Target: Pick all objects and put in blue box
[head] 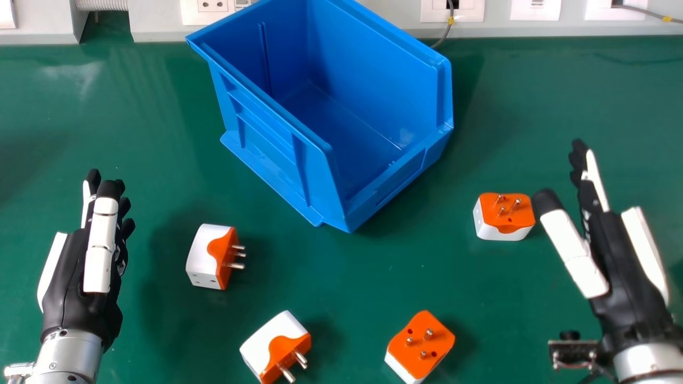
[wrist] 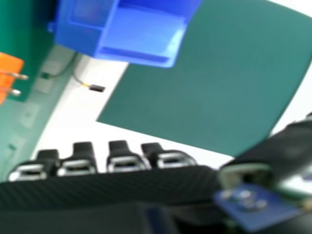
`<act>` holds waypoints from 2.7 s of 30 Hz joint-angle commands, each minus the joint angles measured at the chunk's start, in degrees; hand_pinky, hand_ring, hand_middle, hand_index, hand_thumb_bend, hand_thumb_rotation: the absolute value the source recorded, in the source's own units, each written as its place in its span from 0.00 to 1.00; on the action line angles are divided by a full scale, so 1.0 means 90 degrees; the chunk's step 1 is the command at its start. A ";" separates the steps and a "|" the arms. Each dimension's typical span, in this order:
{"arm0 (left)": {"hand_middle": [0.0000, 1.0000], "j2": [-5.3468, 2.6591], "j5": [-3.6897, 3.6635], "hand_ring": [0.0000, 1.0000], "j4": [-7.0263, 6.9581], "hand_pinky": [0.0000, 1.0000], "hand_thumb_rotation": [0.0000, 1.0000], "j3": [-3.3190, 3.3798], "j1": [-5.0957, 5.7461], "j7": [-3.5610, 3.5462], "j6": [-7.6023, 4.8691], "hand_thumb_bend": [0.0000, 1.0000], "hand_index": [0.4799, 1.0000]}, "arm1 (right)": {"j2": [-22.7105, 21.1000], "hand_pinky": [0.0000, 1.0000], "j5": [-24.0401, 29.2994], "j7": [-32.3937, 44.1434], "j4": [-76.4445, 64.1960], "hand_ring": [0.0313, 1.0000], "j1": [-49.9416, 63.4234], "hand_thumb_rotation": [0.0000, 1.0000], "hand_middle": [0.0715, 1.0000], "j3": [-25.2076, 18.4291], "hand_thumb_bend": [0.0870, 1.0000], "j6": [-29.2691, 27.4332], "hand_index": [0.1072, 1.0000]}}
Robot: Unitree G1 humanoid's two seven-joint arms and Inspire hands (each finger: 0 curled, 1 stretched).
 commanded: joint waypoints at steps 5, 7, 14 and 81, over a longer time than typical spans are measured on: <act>1.00 0.0005 0.0077 1.00 -0.0288 1.00 1.00 -0.0017 0.0077 0.0055 -0.0095 0.55 1.00 | -0.0657 1.00 -0.0109 0.0348 0.0150 1.00 -0.0645 0.98 1.00 -0.0133 0.47 0.0251 1.00; 1.00 0.0007 0.0079 1.00 -0.0350 1.00 1.00 -0.0024 0.0091 0.0069 -0.0046 0.55 1.00 | -0.1072 1.00 -0.0355 0.0682 0.0177 1.00 -0.0833 0.95 1.00 -0.0060 0.48 0.0576 1.00; 1.00 0.0000 0.0068 1.00 -0.0342 0.99 1.00 -0.0053 0.0043 0.0147 0.0047 0.55 1.00 | -0.1904 1.00 -0.1203 0.1200 0.0156 1.00 -0.1267 0.84 1.00 0.0266 0.52 0.1149 1.00; 1.00 0.0073 0.0037 1.00 -0.0527 1.00 1.00 0.0016 0.0154 0.0118 0.0171 0.58 1.00 | -0.3059 0.95 -0.4852 0.1121 0.5193 1.00 -0.5718 0.49 1.00 0.3949 0.62 -0.0029 0.98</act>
